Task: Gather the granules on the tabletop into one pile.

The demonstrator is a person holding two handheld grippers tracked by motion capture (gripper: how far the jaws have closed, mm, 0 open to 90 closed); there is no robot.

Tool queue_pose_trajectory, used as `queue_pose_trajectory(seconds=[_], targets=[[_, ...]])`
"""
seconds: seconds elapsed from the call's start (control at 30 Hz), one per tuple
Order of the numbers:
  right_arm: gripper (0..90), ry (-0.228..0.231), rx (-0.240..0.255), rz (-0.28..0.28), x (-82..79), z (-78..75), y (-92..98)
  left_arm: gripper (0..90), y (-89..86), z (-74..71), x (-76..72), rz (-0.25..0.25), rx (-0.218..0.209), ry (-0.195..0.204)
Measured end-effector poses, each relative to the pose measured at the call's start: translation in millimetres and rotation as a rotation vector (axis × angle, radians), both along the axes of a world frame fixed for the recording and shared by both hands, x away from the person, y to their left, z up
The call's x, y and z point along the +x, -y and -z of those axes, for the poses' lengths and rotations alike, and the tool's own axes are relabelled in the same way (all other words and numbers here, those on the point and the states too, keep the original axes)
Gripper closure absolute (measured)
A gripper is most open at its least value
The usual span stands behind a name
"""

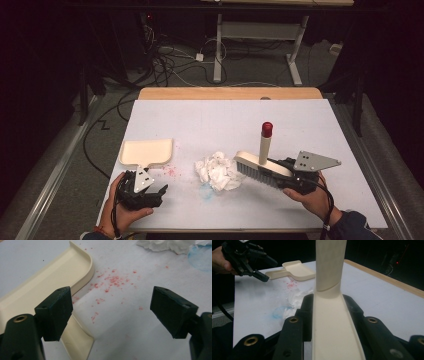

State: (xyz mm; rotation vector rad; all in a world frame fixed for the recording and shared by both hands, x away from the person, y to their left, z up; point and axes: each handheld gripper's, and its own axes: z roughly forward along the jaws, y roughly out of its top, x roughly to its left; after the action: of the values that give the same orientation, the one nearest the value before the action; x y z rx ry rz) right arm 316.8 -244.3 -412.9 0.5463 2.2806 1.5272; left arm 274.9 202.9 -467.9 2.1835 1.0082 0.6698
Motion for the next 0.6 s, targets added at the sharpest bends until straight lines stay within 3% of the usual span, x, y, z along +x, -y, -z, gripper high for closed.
queue_pose_trajectory(seconds=[0.2, 0.4, 0.6], targets=[[67.9, 0.04, 0.02, 0.012, -3.2, -7.3, 4.9, 17.4, -7.2, -1.1, -0.3, -0.038, -0.021, 0.004], [67.9, 0.074, 0.009, 0.036, -3.2, -9.0, 11.0, 17.4, -12.5, -0.2, 1.7, -0.08, -0.03, -0.001], [68.0, 0.1, -0.012, 0.074, 1.0, -7.3, 20.0, 17.4, -20.2, 7.5, 11.3, -0.189, -0.012, -0.061]])
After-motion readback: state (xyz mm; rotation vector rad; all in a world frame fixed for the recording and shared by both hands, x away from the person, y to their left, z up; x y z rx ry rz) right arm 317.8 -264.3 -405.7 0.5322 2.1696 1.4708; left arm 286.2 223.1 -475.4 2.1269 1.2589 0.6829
